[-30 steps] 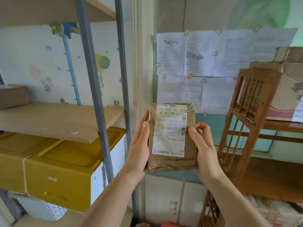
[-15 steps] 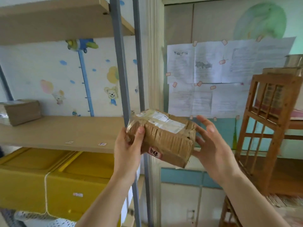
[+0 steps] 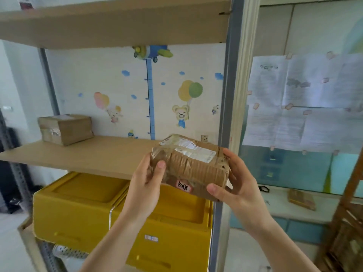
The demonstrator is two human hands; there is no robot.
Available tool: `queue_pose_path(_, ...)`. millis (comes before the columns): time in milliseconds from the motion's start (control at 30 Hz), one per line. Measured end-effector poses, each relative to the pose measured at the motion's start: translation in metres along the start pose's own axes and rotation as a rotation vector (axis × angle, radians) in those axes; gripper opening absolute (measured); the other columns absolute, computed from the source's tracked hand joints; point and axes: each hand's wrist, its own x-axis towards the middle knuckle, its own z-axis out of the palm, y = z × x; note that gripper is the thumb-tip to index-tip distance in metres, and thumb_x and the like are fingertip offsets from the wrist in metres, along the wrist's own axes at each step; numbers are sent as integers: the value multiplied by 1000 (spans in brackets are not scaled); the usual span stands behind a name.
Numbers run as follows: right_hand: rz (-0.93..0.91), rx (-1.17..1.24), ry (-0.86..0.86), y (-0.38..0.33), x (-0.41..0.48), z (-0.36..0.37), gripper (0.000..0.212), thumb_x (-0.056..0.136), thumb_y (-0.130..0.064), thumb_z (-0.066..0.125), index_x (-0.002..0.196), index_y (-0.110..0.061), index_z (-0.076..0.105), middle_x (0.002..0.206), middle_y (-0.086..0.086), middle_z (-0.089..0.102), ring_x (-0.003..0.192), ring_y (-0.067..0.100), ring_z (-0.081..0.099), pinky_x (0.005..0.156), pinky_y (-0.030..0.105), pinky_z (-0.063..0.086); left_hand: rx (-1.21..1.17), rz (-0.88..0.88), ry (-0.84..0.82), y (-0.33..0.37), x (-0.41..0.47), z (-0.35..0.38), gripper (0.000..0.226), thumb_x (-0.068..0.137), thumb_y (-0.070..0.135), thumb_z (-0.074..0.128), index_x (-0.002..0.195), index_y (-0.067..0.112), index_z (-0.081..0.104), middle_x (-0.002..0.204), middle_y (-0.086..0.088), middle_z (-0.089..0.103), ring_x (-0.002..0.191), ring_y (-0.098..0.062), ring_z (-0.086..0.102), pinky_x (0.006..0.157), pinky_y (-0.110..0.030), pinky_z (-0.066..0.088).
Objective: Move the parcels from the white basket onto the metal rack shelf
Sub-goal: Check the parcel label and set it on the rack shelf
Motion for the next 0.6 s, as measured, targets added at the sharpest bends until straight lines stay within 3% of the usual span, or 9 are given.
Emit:
queue_pose_path(100,16,-69,-39,16,31,30,81,76,-4,78,147,-19,41,136,4,61,123,17,62,83,29,60,52,-39,-2,-23,27,-33,28,103,30,46,123,21,63,102,11,74,93,3,68,80,-13,53)
queue_pose_path(200,12,-168,-39,36,65,58,78,80,-6,78,146,-21,41,136,-3,57,123,10,60,87,31,61,91,-77,-16,-44,62,-59,25,104,25,48,122,22,66,106,10,75,99,-1,70,81,-16,54)
queue_pose_path(300,37,-242,-33,60,100,81,74,81,-7,78,144,-25,43,134,-9,56,120,5,59,91,26,58,128,-117,-39,-71,98,-78,25,102,20,52,123,22,65,109,14,75,100,5,69,77,-10,54)
queue_pose_path(367,77,-297,-63,79,122,92,72,83,-8,77,144,-29,44,136,-6,58,122,8,59,95,27,56,156,-147,-29,-92,118,-85,31,101,20,55,130,18,64,116,9,75,108,-2,69,91,-21,56)
queue_pose_path(433,106,-376,-91,99,143,100,72,84,-12,78,144,-31,43,136,-6,59,125,12,58,104,36,52,179,-184,-20,-114,135,-88,34,101,20,56,134,15,62,121,5,74,116,-11,67,101,-35,54)
queue_pose_path(600,181,-482,-142,129,177,116,71,89,-14,71,147,-34,36,141,-7,49,135,18,47,113,41,43,265,-236,-55,-157,168,-92,23,101,17,55,121,15,66,114,6,74,111,-10,68,95,-36,58)
